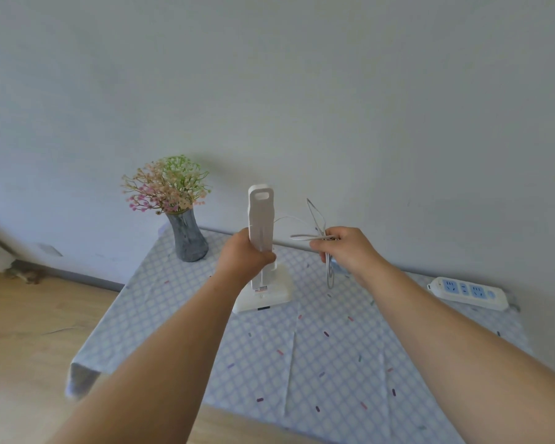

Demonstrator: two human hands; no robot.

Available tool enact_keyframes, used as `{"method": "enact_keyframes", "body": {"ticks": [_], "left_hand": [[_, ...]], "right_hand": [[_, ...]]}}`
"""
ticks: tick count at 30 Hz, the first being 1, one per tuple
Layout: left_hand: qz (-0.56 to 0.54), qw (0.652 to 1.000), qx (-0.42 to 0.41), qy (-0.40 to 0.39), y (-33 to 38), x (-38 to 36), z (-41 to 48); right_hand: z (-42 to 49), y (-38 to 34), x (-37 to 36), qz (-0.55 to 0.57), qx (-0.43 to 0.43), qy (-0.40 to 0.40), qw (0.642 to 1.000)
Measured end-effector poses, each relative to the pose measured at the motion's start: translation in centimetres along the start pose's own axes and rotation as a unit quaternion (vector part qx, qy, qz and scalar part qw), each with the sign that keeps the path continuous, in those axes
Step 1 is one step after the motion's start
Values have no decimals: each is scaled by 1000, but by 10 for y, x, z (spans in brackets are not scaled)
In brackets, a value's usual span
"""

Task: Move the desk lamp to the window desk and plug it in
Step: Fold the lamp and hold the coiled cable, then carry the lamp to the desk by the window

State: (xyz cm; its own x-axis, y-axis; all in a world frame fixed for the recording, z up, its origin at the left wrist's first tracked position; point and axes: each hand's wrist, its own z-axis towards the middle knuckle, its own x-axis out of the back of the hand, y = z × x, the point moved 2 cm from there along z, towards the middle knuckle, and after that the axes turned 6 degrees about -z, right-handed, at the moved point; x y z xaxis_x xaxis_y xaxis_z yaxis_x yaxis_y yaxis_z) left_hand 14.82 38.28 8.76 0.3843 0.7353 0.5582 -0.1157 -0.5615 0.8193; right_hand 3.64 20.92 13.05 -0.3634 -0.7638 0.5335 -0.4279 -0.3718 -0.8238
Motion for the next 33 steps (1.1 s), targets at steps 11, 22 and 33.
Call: {"method": "enact_keyframes", "body": {"ticks": [11, 22, 33], "left_hand": [[-7, 995, 44, 86, -16, 33, -57], [-29, 978, 99, 179, -46, 78, -136], [-103, 955, 129, 248, -107, 148, -174]], "right_hand": [[-24, -17, -21, -14, 64, -89, 994], [-63, -42, -80, -1, 117, -204, 972], [-83, -90, -170, -45, 165, -289, 942]]}}
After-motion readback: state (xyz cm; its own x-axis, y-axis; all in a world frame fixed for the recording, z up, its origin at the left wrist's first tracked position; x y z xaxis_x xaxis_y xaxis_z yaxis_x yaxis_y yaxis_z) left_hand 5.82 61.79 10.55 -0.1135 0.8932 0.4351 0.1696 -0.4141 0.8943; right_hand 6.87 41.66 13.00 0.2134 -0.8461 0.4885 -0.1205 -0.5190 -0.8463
